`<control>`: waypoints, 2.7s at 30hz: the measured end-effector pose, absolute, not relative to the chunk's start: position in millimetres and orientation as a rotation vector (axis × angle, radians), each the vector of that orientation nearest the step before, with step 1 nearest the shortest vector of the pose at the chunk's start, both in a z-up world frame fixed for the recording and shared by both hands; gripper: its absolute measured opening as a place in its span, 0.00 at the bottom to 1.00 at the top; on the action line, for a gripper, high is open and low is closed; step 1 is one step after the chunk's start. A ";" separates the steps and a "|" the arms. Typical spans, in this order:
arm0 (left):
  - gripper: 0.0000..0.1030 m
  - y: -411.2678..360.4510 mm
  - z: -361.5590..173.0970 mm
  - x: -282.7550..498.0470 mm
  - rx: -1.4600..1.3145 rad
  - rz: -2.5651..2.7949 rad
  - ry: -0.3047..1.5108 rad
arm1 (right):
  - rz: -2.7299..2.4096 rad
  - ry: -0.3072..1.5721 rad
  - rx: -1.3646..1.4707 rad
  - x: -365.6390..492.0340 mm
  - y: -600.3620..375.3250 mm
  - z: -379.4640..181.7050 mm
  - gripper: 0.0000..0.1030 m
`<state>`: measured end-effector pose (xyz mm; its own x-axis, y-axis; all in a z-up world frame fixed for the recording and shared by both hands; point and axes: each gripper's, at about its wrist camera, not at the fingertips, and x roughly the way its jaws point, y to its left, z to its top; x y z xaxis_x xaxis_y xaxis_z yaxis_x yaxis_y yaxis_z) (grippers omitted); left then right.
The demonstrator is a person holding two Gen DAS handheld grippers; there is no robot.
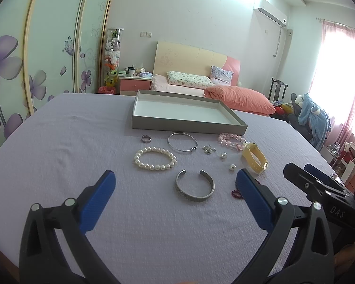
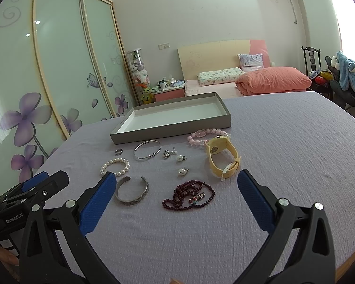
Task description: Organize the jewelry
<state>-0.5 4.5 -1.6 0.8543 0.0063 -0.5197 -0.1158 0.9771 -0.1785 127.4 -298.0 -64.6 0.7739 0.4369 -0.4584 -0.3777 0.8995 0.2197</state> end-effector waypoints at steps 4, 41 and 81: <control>0.98 3.0 -5.7 1.9 -0.207 0.067 0.544 | 0.442 0.525 0.118 128.6 -294.7 -64.1 0.99; 0.98 6.2 -2.0 0.3 -0.203 0.073 0.548 | 0.444 0.528 0.122 128.0 -295.8 -67.0 0.99; 0.98 15.4 -13.2 11.2 -0.214 0.131 0.602 | 0.431 0.659 0.082 151.0 -294.5 -90.0 0.99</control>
